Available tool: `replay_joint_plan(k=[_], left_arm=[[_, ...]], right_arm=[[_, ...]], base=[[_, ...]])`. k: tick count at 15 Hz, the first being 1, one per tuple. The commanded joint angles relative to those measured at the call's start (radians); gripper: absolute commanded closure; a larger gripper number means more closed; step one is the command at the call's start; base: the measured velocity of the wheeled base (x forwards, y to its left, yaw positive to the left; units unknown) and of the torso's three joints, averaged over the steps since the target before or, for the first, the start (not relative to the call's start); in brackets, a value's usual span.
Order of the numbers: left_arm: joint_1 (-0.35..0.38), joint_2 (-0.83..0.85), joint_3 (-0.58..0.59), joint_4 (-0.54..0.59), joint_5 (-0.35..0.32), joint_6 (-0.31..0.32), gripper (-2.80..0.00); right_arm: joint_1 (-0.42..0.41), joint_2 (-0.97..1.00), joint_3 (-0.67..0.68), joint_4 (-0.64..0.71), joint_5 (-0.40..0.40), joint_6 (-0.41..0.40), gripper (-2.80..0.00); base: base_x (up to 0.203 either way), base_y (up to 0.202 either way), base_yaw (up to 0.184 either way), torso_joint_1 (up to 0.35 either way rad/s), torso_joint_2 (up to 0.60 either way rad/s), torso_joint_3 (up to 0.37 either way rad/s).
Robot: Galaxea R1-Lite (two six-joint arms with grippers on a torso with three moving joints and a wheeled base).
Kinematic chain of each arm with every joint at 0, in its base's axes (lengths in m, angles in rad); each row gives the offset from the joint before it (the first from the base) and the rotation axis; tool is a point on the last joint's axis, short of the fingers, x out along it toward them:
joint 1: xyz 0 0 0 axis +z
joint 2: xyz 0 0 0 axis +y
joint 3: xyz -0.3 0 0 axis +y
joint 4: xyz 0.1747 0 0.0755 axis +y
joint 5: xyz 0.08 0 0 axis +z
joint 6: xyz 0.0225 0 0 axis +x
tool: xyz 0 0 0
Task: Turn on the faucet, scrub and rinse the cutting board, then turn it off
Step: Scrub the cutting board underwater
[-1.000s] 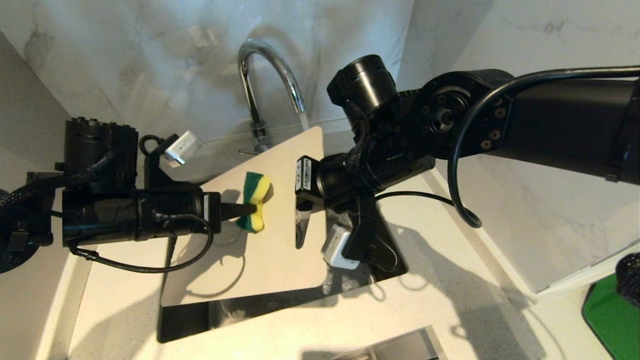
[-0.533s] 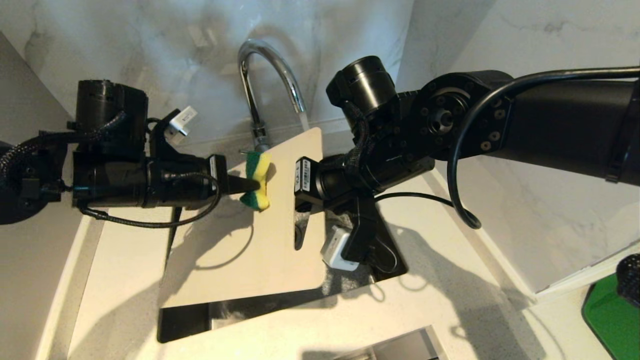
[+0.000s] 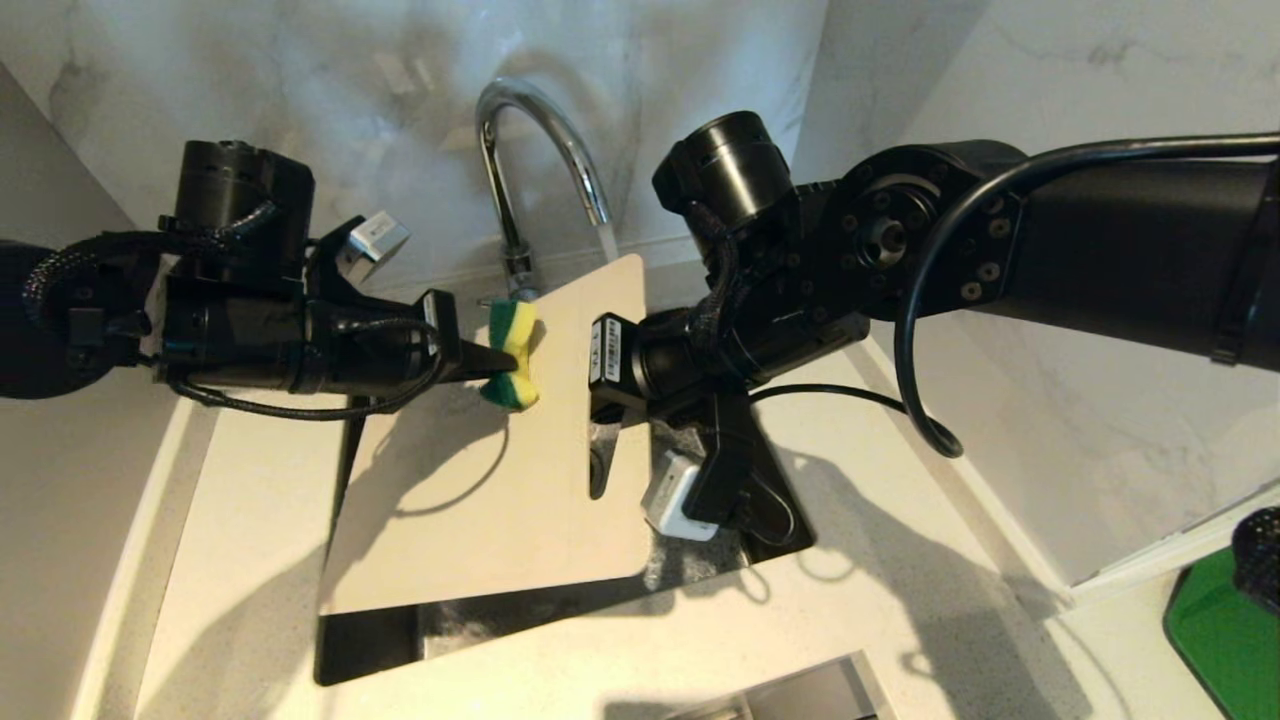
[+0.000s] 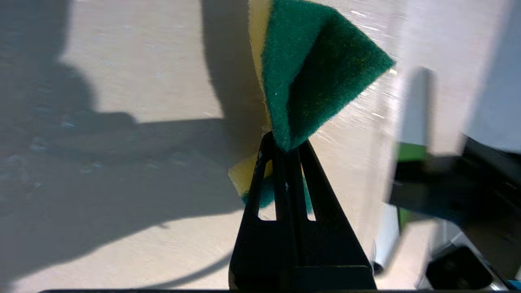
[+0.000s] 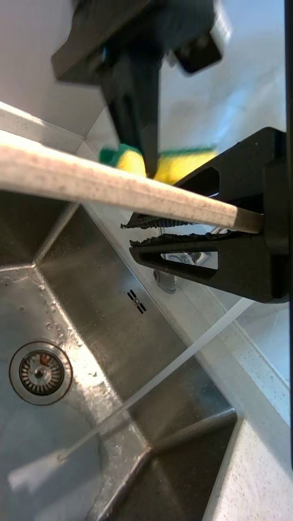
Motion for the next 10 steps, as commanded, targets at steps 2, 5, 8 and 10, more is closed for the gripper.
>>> replay_joint_plan(k=[2, 5, 8, 10], left_arm=[[0.022, 0.067, -0.007, 0.004, 0.004, -0.006, 0.00], [0.066, 0.077, 0.009, 0.008, 0.009, -0.003, 0.00], [0.120, 0.101, 0.040, 0.006, 0.011, 0.012, 0.00], [0.153, 0.116, 0.064, 0.003, 0.010, 0.016, 0.00]], right_arm=[[0.001, -0.002, -0.005, 0.003, 0.002, -0.014, 0.00], [0.000, -0.008, -0.005, 0.003, 0.004, -0.014, 0.00], [0.000, -0.015, 0.000, 0.003, 0.004, -0.014, 0.00], [0.000, -0.016, 0.000, 0.003, 0.004, -0.014, 0.00]], base=[[0.000, 0.000, 0.000, 0.000, 0.00, 0.000], [0.000, 0.000, 0.000, 0.000, 0.00, 0.000], [0.000, 0.000, 0.000, 0.000, 0.00, 0.000], [0.000, 0.000, 0.000, 0.000, 0.00, 0.000]])
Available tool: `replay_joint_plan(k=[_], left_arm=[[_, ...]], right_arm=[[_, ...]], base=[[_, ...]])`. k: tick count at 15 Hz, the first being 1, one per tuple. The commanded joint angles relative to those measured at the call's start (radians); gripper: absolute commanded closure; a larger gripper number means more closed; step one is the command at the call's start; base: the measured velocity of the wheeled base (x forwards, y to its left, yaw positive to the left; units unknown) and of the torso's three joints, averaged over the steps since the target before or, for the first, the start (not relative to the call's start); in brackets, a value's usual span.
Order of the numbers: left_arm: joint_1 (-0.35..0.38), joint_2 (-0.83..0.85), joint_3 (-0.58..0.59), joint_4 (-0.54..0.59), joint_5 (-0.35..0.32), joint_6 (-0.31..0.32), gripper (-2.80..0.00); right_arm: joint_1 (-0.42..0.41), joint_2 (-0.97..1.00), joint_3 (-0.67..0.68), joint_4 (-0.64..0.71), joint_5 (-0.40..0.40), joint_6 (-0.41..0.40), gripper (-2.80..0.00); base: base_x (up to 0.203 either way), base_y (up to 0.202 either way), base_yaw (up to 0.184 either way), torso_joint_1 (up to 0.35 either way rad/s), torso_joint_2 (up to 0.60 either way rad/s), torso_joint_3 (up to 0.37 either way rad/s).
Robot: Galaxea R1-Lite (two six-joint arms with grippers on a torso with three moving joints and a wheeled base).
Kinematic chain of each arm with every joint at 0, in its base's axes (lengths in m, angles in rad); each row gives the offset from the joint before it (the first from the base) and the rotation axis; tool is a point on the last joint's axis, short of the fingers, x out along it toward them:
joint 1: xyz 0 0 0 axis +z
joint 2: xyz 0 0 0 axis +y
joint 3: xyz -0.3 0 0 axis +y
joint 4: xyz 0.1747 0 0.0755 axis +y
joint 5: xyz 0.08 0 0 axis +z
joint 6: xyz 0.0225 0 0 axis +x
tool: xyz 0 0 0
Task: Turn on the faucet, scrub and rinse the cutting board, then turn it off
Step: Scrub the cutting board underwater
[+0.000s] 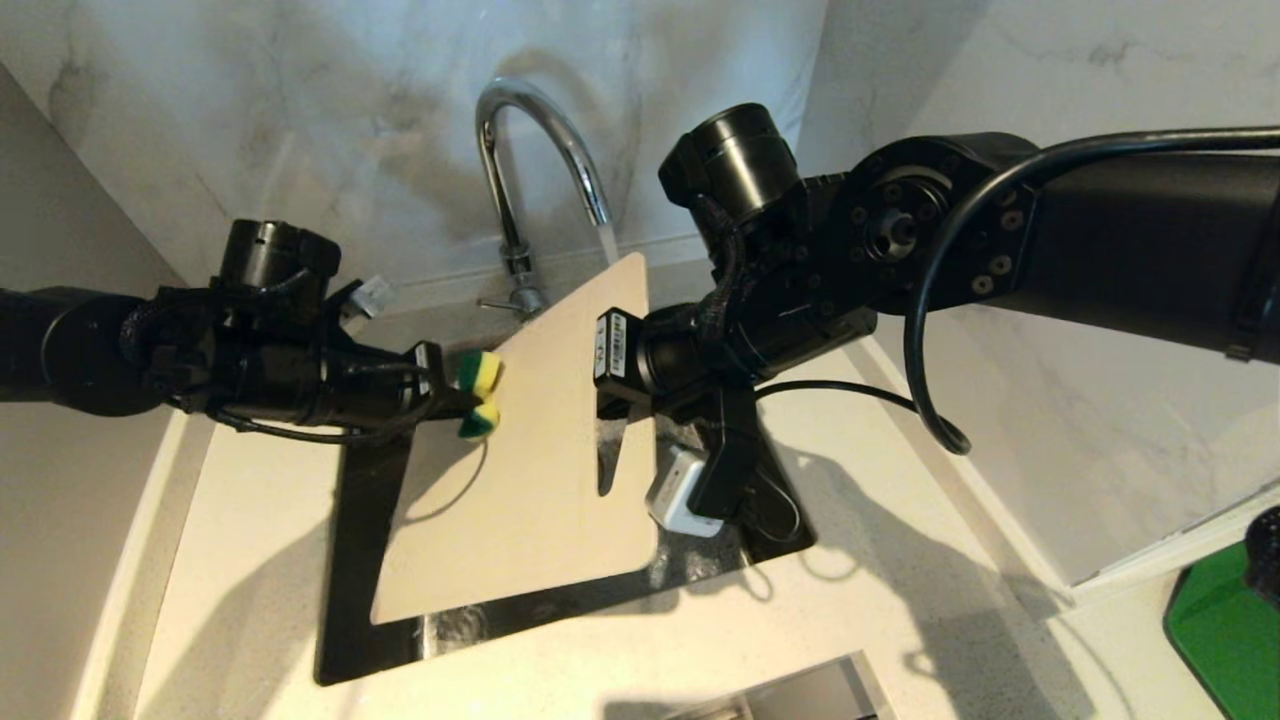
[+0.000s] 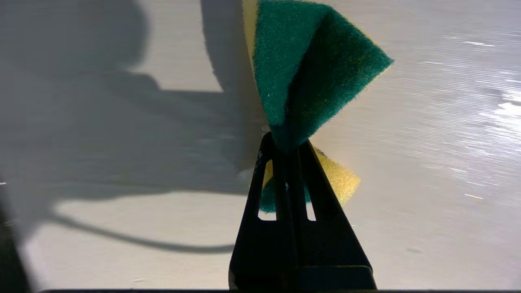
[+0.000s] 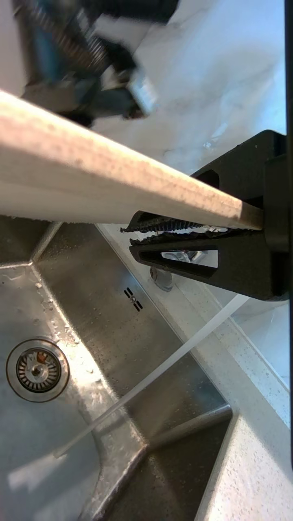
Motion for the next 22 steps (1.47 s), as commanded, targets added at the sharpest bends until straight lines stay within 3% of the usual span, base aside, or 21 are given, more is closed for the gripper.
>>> replay_joint_plan(k=[1, 7, 10, 15, 20, 22], left_arm=[[0.047, 0.023, 0.024, -0.002, -0.004, 0.004, 0.00], [0.214, 0.058, 0.120, -0.027, -0.022, 0.098, 0.00], [0.280, 0.068, 0.144, -0.066, -0.098, 0.108, 0.00], [0.375, 0.077, 0.145, -0.067, -0.137, 0.138, 0.00], [0.375, -0.066, 0.111, -0.055, -0.177, 0.131, 0.00], [0.345, -0.155, 0.050, 0.015, -0.204, 0.112, 0.00]], right_arm=[[0.000, -0.003, 0.001, 0.002, 0.005, -0.014, 0.00], [0.000, -0.002, 0.003, 0.000, 0.005, 0.001, 0.00], [0.000, -0.005, 0.002, 0.002, 0.005, 0.002, 0.00], [0.000, -0.005, 0.003, 0.002, 0.006, 0.002, 0.00], [0.000, -0.003, 0.005, 0.002, 0.006, 0.002, 0.00], [-0.001, 0.000, 0.006, 0.001, 0.006, 0.002, 0.00]], base=[[0.000, 0.000, 0.000, 0.000, 0.00, 0.000], [0.000, 0.000, 0.000, 0.000, 0.00, 0.000], [0.000, 0.000, 0.000, 0.000, 0.00, 0.000], [0.000, 0.000, 0.000, 0.000, 0.00, 0.000], [0.000, 0.000, 0.000, 0.000, 0.00, 0.000], [0.000, 0.000, 0.000, 0.000, 0.00, 0.000]])
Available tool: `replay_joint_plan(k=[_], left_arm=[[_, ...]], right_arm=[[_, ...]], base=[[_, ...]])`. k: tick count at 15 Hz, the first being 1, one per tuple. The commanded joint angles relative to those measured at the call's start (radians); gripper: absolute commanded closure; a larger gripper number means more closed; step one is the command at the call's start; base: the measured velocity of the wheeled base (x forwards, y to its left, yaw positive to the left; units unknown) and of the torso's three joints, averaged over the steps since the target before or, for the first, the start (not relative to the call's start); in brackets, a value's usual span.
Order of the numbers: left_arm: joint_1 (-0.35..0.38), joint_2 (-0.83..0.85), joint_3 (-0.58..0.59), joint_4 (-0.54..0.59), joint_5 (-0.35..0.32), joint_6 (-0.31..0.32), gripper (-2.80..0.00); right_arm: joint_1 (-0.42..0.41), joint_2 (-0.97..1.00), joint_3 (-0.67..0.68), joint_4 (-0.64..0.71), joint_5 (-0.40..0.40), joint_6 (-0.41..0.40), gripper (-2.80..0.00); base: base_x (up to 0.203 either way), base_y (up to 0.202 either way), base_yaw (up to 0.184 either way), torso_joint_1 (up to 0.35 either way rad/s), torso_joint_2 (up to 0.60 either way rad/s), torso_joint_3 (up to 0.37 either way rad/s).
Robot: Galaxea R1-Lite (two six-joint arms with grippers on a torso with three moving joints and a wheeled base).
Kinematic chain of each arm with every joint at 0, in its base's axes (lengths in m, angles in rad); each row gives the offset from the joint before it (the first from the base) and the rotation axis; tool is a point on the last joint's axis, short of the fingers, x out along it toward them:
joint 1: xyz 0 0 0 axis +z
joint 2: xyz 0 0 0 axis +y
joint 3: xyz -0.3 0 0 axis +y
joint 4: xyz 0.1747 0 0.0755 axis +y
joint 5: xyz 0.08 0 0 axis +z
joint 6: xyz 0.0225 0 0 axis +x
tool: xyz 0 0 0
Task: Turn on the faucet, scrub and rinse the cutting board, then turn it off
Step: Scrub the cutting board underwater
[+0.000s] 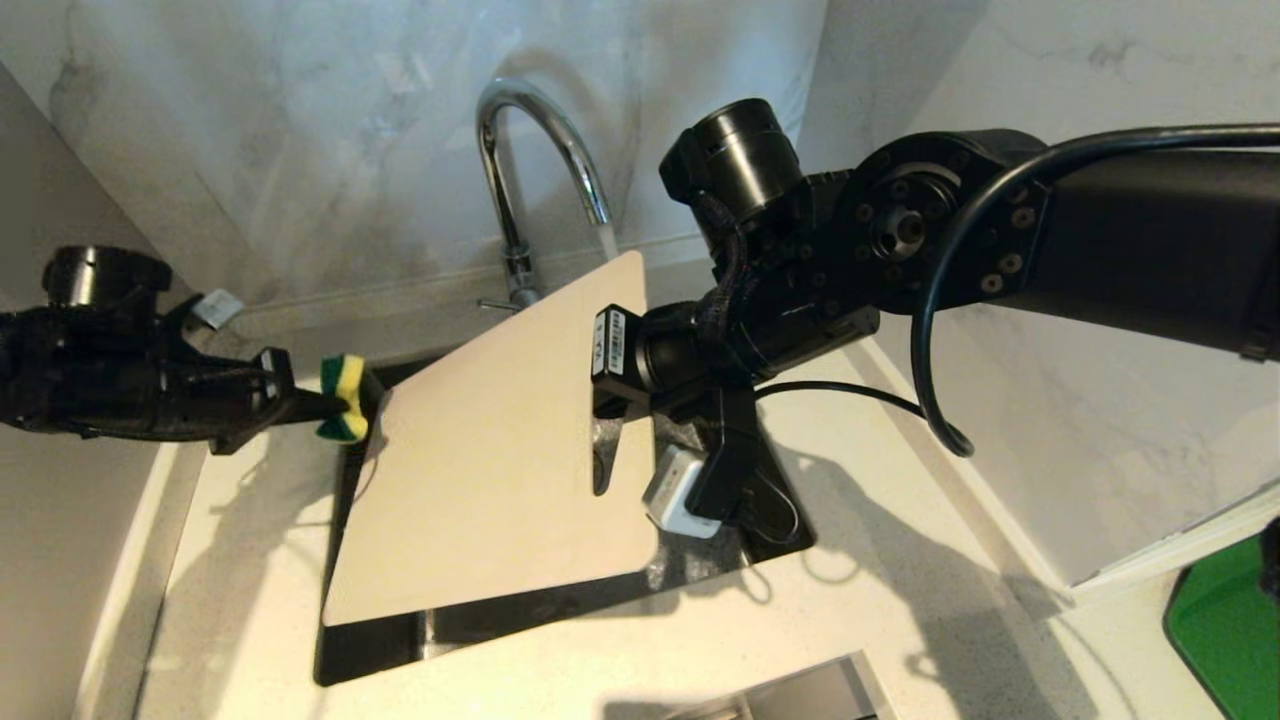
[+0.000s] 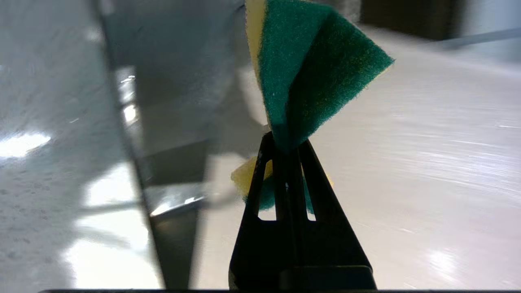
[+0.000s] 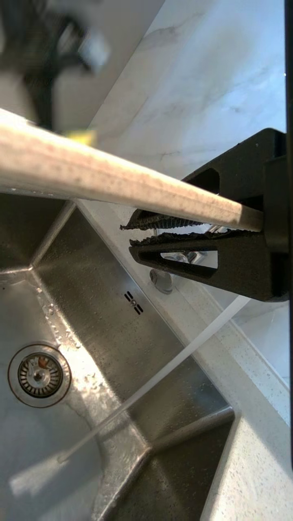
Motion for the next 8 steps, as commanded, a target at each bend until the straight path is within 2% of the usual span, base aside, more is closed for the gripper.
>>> replay_joint_plan(k=[1, 3, 6, 8], left_arm=[[-0.058, -0.142, -0.094, 0.122, -0.017, -0.019, 0.00], [-0.182, -0.196, -0.136, 0.214, -0.027, -0.059, 0.00], [-0.405, -0.259, -0.140, 0.244, -0.028, -0.138, 0.00], [-0.512, -0.262, -0.136, 0.246, -0.025, -0.188, 0.00]], right_arm=[[0.000, 0.005, -0.008, 0.003, 0.002, -0.013, 0.00], [0.000, 0.004, -0.016, 0.003, 0.002, 0.001, 0.00], [0.000, 0.004, -0.015, 0.003, 0.002, -0.001, 0.00], [0.000, 0.004, -0.016, 0.003, 0.002, 0.001, 0.00]], base=[[0.000, 0.000, 0.000, 0.000, 0.00, 0.000], [0.000, 0.000, 0.000, 0.000, 0.00, 0.000], [0.000, 0.000, 0.000, 0.000, 0.00, 0.000], [0.000, 0.000, 0.000, 0.000, 0.00, 0.000]])
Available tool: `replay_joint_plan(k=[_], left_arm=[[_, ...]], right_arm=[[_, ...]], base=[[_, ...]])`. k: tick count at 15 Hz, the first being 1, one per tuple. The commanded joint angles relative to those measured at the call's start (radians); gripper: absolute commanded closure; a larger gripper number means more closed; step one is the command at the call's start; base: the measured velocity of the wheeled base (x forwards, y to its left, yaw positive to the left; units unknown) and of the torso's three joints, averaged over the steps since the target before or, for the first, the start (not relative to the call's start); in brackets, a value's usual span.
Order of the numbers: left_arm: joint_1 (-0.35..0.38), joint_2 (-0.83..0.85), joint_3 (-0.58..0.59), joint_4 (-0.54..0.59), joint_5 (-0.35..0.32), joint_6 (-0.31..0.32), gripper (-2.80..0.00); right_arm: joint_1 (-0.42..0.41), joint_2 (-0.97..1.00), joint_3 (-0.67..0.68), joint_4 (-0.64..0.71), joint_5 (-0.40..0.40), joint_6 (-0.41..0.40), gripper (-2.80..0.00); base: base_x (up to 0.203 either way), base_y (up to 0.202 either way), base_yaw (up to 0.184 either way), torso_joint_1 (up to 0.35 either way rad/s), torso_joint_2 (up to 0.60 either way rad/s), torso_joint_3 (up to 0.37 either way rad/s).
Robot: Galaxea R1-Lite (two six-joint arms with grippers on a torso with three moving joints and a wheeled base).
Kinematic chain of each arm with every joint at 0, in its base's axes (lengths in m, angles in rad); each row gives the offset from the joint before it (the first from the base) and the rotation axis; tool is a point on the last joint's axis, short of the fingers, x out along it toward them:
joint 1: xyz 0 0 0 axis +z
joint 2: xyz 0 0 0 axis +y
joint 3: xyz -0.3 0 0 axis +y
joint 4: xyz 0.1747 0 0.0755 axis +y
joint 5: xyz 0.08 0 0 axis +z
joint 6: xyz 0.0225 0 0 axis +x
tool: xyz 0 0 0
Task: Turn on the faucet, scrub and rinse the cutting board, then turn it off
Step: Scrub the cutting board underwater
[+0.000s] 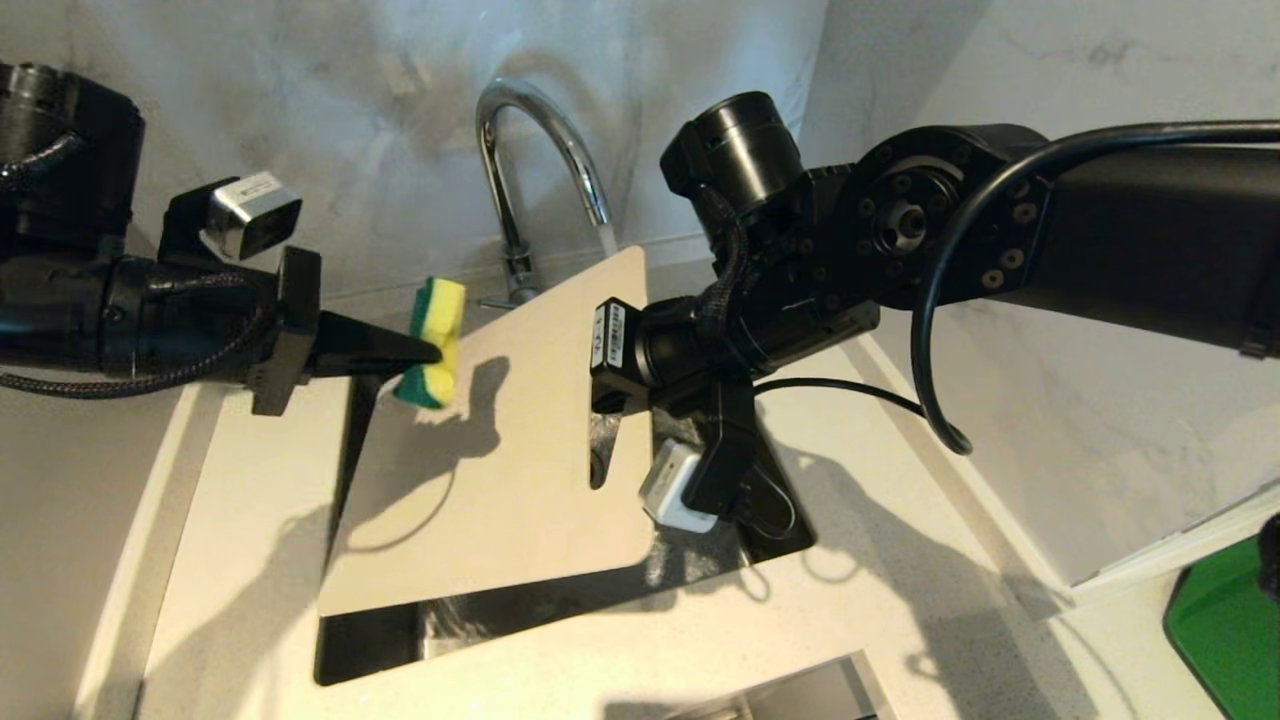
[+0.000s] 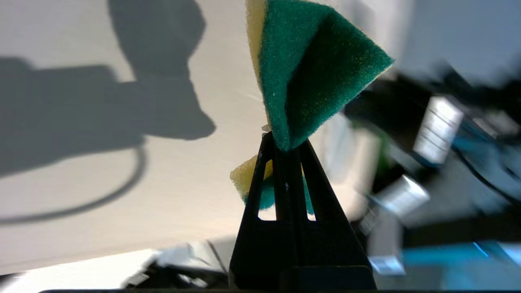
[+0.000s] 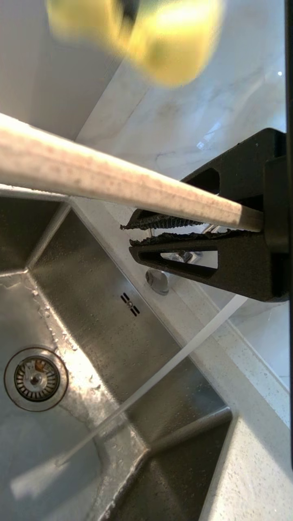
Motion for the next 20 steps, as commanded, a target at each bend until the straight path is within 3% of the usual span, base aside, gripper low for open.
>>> replay_joint_plan(k=[1, 4, 12, 16, 20], left_arm=[[-0.116, -0.021, 0.006, 0.003, -0.001, -0.043, 0.00], [-0.137, 0.004, 0.058, -0.008, 0.001, -0.052, 0.00], [-0.054, 0.076, 0.298, -0.217, 0.016, -0.047, 0.00], [0.052, 0.098, 0.379, -0.270, 0.017, -0.037, 0.00], [0.209, 0.110, 0.443, -0.270, 0.017, 0.087, 0.00]], right_arm=[[-0.001, 0.000, 0.000, 0.003, 0.002, -0.014, 0.00], [-0.004, 0.000, 0.005, 0.003, 0.002, -0.015, 0.00], [-0.006, 0.000, 0.001, 0.003, 0.002, 0.001, 0.00], [-0.006, 0.000, 0.001, 0.003, 0.002, 0.009, 0.00], [-0.005, 0.000, 0.001, 0.002, 0.003, 0.009, 0.00]], base=[[0.000, 0.000, 0.000, 0.000, 0.00, 0.000], [0.000, 0.000, 0.000, 0.000, 0.00, 0.000], [0.000, 0.000, 0.000, 0.000, 0.00, 0.000], [0.000, 0.000, 0.000, 0.000, 0.00, 0.000], [0.000, 0.000, 0.000, 0.000, 0.00, 0.000]])
